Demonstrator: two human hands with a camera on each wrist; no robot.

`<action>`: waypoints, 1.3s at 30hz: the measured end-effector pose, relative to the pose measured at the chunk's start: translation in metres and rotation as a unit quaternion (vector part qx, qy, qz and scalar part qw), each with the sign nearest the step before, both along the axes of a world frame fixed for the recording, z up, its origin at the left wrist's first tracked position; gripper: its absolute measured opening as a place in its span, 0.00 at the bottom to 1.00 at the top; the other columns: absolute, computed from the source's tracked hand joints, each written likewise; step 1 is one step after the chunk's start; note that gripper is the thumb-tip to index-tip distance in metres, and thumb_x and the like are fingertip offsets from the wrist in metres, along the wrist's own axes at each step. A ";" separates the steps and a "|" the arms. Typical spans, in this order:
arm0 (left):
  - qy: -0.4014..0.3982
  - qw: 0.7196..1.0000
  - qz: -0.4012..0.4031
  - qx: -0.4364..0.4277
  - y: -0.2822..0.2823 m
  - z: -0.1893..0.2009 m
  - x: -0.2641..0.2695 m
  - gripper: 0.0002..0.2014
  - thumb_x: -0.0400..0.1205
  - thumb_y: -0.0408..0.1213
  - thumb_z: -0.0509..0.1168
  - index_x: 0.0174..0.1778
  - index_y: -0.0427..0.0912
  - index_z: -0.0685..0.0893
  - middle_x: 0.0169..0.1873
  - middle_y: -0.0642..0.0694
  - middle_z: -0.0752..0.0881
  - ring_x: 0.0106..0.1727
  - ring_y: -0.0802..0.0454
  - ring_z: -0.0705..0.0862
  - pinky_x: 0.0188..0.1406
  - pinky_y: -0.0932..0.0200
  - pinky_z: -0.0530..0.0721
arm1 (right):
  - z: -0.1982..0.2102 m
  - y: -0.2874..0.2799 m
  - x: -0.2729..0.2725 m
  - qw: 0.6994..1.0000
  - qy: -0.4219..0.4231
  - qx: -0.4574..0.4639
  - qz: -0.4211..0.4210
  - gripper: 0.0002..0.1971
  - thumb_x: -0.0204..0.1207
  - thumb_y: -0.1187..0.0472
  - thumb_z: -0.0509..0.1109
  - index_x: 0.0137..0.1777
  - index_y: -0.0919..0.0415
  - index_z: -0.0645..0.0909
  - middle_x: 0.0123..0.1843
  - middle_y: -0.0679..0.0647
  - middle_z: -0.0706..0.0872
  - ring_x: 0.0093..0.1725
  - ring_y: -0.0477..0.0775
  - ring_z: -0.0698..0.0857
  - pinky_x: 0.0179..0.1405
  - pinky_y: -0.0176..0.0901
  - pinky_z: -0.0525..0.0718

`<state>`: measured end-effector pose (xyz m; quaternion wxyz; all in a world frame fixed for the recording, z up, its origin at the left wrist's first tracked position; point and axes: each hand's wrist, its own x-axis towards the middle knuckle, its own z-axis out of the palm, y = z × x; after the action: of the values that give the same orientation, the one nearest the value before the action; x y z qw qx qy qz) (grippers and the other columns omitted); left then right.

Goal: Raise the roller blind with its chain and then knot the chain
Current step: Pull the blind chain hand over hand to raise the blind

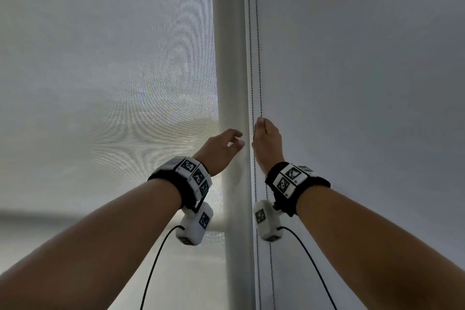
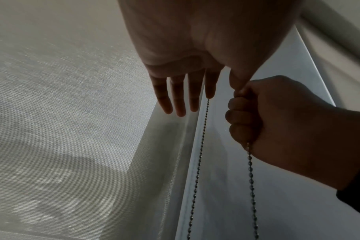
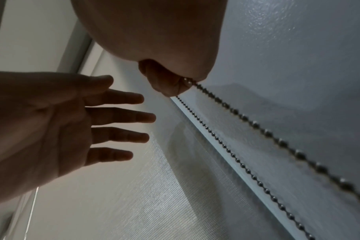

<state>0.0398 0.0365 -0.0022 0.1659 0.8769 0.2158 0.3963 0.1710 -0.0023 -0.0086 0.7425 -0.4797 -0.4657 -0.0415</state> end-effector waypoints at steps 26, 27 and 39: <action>-0.091 0.981 -0.155 -0.073 -0.061 0.008 0.039 0.17 0.86 0.40 0.50 0.56 0.39 0.82 0.42 0.39 0.91 0.41 0.50 0.87 0.43 0.56 0.82 | -0.099 -0.060 -0.015 0.998 0.052 0.001 0.040 0.20 0.76 0.41 0.55 0.23 0.44 0.64 0.26 0.47 0.61 0.29 0.50 0.60 0.34 0.53 0.63; -0.102 0.977 -0.166 -0.088 -0.064 0.010 0.039 0.17 0.86 0.40 0.49 0.56 0.37 0.82 0.42 0.39 0.91 0.41 0.49 0.87 0.44 0.54 0.83 | -0.105 -0.062 -0.015 0.998 0.053 -0.004 0.041 0.20 0.76 0.41 0.55 0.24 0.44 0.63 0.26 0.47 0.61 0.28 0.50 0.60 0.34 0.53 0.63; -0.259 0.883 -0.202 -0.335 -0.085 -0.026 0.052 0.18 0.77 0.23 0.43 0.27 0.45 0.70 0.15 0.53 0.67 0.17 0.56 0.60 0.16 0.66 0.58 | -0.172 -0.081 -0.026 0.988 0.086 -0.057 0.111 0.17 0.74 0.48 0.60 0.24 0.48 0.66 0.25 0.45 0.66 0.31 0.53 0.62 0.36 0.55 0.62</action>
<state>0.0916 -0.0486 -0.0282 0.5762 0.6598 0.1029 0.4712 0.1449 -0.0833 -0.1811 0.7515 -0.4679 -0.4520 0.1092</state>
